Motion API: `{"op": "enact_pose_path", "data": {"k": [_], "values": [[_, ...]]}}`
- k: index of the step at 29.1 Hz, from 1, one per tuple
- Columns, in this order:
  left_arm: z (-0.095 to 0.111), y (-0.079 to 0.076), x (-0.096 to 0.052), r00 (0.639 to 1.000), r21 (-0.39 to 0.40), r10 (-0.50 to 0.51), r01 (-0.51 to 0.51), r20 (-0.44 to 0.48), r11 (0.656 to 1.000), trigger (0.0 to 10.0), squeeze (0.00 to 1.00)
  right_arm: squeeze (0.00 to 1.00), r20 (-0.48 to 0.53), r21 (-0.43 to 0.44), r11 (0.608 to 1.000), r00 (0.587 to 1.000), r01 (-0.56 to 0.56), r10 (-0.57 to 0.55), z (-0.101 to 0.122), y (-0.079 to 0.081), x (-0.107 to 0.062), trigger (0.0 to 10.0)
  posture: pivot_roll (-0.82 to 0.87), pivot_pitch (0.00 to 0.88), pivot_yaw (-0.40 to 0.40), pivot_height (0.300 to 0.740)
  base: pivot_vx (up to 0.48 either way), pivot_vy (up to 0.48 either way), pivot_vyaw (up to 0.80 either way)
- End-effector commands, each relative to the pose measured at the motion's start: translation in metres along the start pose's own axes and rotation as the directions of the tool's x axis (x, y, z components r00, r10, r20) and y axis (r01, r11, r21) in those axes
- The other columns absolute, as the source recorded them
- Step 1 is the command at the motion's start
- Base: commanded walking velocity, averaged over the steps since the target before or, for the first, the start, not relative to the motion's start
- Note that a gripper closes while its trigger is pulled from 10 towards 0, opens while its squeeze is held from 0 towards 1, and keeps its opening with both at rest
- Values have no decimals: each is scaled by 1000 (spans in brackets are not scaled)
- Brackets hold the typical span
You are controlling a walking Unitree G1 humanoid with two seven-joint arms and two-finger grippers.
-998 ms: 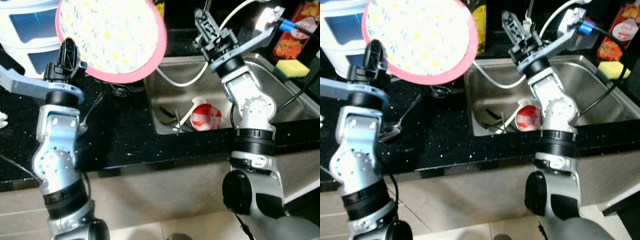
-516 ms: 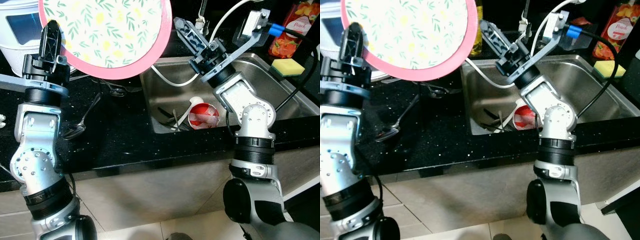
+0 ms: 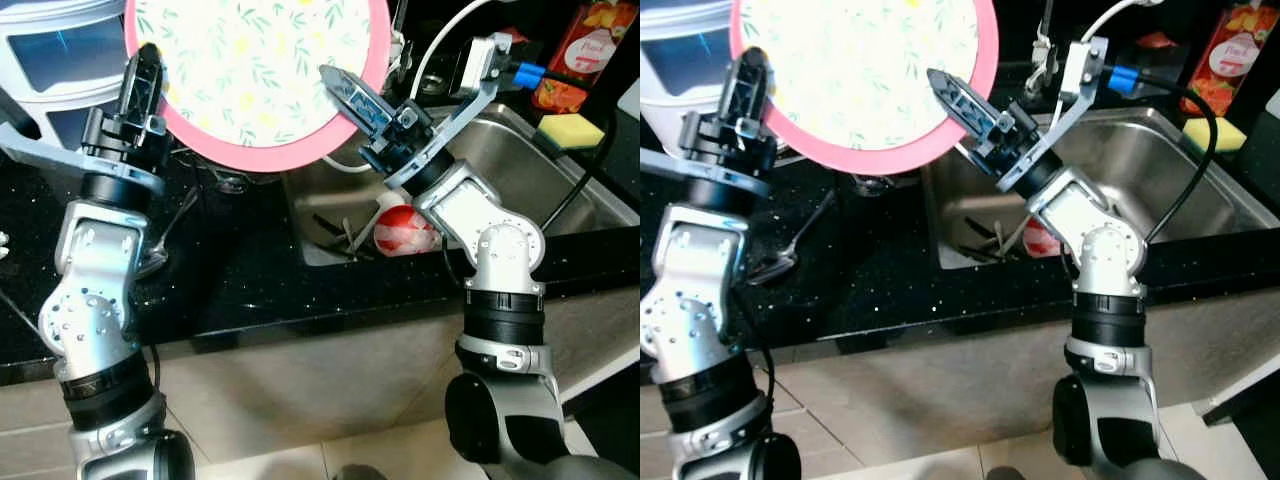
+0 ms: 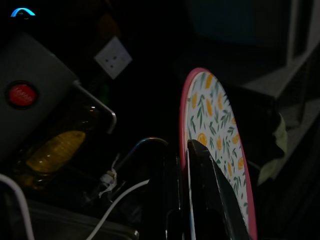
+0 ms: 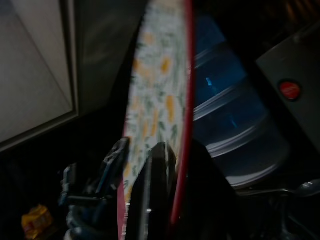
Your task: Kitchen organization
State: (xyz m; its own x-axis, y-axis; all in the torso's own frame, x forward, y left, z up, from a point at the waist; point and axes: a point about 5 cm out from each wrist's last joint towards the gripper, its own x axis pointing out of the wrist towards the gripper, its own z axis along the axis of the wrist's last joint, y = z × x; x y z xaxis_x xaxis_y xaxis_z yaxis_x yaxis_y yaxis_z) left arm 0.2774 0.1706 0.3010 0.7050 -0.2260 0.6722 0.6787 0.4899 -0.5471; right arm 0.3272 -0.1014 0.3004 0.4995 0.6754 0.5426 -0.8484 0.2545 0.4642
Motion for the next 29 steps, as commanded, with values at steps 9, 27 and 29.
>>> {"op": "enact_pose_path", "data": {"k": [9,27,29], "values": [[-35,49,-3,906,216,365,-321,-214,922,10000,0,0,-17,0,978,978,207,-207,-3,-24,-6,0,-107,0,-1,740,0,0,0],[-36,59,-16,865,256,455,-400,-212,880,10000,0,0,200,159,807,782,569,-591,28,-79,-28,0,-94,0,2,740,0,0,0],[-35,59,-17,864,256,463,-411,-196,875,10000,0,0,217,173,743,711,647,-669,33,-92,-38,0,-88,0,-4,740,0,0,0]]}}
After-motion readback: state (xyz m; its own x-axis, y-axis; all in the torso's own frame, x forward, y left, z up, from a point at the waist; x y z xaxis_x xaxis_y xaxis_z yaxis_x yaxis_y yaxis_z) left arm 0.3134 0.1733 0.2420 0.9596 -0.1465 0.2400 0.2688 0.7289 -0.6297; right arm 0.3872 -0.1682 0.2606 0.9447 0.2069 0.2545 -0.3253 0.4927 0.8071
